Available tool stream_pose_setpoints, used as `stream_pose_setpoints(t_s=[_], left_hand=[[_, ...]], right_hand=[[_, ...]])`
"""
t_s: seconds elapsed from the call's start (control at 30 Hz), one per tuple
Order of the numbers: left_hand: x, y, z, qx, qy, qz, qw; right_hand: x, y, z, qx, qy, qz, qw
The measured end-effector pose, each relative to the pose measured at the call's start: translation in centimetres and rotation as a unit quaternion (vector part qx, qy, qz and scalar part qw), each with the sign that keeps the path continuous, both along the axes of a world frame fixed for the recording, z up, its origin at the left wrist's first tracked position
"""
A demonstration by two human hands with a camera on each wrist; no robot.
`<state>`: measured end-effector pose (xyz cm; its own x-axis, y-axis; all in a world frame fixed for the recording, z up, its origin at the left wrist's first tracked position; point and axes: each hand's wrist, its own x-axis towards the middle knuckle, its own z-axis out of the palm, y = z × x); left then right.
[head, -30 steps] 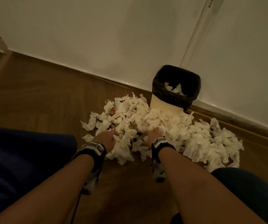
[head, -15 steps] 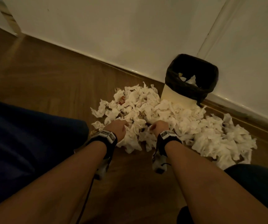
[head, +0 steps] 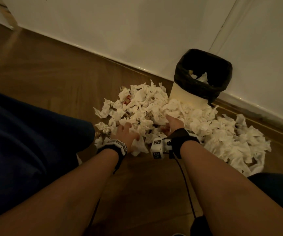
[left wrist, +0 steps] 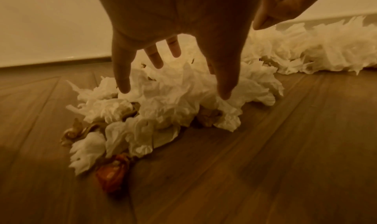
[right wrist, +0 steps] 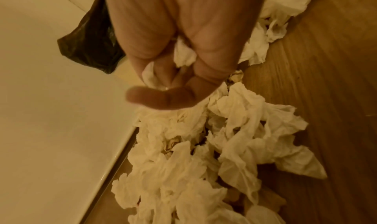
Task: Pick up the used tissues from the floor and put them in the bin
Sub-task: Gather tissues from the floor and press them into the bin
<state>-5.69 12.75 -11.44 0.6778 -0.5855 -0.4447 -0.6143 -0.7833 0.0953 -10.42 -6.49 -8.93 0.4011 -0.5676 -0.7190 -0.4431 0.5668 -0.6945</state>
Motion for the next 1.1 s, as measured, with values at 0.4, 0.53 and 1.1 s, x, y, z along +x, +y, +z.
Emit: stream_pose_setpoints(t_s=[0.4,0.53,1.1], left_hand=[[1.5,-0.1,1.0,-0.126,0.069,0.136,0.980],[2.0,-0.4,1.2,-0.147,0.089,0.168,0.971],[3.1,-1.8,5.3,-0.201,0.167,0.227,0.938]], right_hand=[[-0.6,1.0,1.3,0.124,-0.070,0.006,0.990],[-1.1,0.4,0.9,0.148,-0.109,0.026,0.983],[-1.3,-1.4,5.0,0.123,-0.158,-0.010,0.980]])
